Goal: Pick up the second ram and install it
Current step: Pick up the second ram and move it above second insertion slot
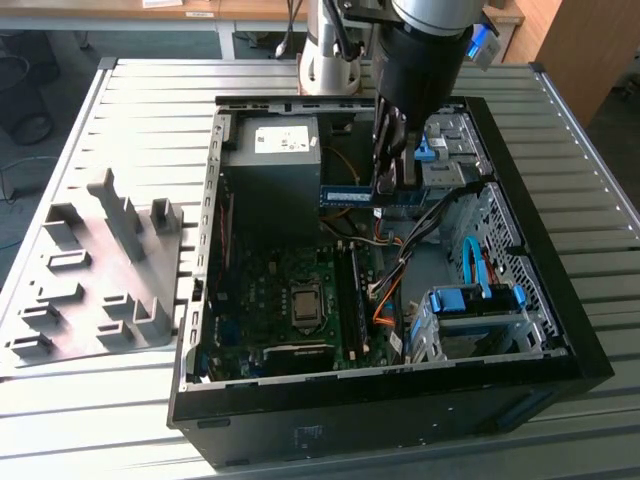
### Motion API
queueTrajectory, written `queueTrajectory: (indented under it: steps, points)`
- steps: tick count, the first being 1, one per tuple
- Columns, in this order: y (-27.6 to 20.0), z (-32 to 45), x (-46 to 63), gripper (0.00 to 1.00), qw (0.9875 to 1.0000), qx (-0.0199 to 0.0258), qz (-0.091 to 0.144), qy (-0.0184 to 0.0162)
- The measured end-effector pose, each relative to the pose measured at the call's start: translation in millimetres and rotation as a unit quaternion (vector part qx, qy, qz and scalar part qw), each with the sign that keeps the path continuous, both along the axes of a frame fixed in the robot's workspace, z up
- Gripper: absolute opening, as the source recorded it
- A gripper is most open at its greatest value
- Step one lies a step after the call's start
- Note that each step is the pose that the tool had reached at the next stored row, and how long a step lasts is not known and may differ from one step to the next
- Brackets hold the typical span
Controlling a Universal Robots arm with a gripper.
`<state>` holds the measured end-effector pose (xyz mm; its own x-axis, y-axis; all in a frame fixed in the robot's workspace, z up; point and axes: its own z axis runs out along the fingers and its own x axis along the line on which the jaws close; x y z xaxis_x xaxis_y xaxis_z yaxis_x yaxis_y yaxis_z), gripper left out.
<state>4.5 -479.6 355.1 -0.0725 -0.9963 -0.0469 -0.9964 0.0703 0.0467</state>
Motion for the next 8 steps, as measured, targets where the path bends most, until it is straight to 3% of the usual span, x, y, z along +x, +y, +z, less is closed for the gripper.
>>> queueTrajectory:
  steps: [8]
  points:
    - [0.0, -6.5, 0.0, 0.14, 1.0, 0.0, 0.0, 0.0]
